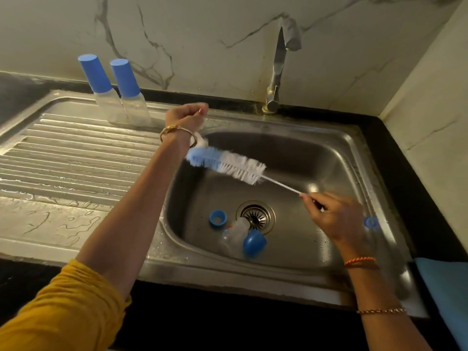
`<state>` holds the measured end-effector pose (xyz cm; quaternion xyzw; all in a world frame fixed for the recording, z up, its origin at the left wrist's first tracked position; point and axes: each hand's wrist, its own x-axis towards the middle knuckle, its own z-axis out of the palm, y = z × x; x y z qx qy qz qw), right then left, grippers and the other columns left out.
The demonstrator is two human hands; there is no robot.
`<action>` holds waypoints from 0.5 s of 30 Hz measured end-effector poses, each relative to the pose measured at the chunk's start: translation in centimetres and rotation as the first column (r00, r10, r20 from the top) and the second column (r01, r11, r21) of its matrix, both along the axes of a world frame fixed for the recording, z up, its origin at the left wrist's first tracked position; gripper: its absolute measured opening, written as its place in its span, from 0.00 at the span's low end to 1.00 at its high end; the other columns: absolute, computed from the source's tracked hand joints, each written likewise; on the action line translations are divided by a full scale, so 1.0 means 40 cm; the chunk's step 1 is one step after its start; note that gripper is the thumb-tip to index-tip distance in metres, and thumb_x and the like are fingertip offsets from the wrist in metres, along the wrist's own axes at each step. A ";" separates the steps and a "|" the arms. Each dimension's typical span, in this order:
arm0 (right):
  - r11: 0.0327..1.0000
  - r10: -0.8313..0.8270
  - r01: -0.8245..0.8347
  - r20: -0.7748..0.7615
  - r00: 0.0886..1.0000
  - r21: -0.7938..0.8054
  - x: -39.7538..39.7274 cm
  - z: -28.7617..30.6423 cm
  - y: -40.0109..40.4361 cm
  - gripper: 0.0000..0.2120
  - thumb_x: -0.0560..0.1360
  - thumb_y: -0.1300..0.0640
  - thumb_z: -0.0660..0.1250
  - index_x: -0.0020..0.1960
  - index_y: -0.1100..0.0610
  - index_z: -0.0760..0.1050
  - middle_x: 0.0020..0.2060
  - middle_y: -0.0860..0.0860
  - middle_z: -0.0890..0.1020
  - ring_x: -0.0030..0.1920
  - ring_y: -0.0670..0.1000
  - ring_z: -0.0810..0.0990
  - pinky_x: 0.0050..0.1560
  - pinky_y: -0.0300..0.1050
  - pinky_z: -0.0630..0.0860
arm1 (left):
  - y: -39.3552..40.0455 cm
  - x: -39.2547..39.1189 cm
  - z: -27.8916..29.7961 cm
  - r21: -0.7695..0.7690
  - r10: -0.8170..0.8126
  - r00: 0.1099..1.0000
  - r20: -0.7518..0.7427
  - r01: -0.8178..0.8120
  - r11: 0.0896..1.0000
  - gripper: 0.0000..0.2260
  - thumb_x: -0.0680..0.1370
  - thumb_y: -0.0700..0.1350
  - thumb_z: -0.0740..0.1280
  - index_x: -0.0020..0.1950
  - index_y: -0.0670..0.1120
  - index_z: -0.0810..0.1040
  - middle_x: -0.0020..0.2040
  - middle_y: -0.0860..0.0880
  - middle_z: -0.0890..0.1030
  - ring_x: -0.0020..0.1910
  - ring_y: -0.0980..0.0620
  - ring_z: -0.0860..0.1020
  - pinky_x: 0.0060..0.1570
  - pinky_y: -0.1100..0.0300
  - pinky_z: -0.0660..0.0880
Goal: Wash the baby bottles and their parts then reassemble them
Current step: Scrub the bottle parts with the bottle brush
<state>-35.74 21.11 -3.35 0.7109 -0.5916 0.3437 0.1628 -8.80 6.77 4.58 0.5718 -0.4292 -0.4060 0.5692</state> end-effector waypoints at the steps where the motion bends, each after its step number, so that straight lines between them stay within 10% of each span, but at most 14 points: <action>1: 1.000 0.008 -0.008 -0.004 1.000 0.005 0.014 -0.003 0.000 0.17 0.74 0.50 0.62 0.30 0.55 0.78 0.23 0.49 0.75 0.22 0.50 0.72 0.24 0.36 0.62 | 0.000 -0.016 0.003 -0.025 -0.001 0.996 -0.086 -0.001 1.000 0.08 0.75 0.35 0.67 0.54 0.40 0.79 0.43 0.50 0.79 0.44 0.57 0.78 0.48 0.65 0.78; 15: 0.932 -0.295 0.247 0.159 0.942 0.264 -0.073 0.021 0.008 0.18 0.71 0.45 0.65 0.33 0.59 0.81 0.28 0.59 0.81 0.29 0.61 0.77 0.30 0.45 0.70 | -0.014 -0.009 -0.142 0.133 0.144 0.988 0.056 -0.151 0.980 0.12 0.76 0.36 0.64 0.60 0.40 0.76 0.50 0.45 0.77 0.47 0.53 0.75 0.46 0.64 0.75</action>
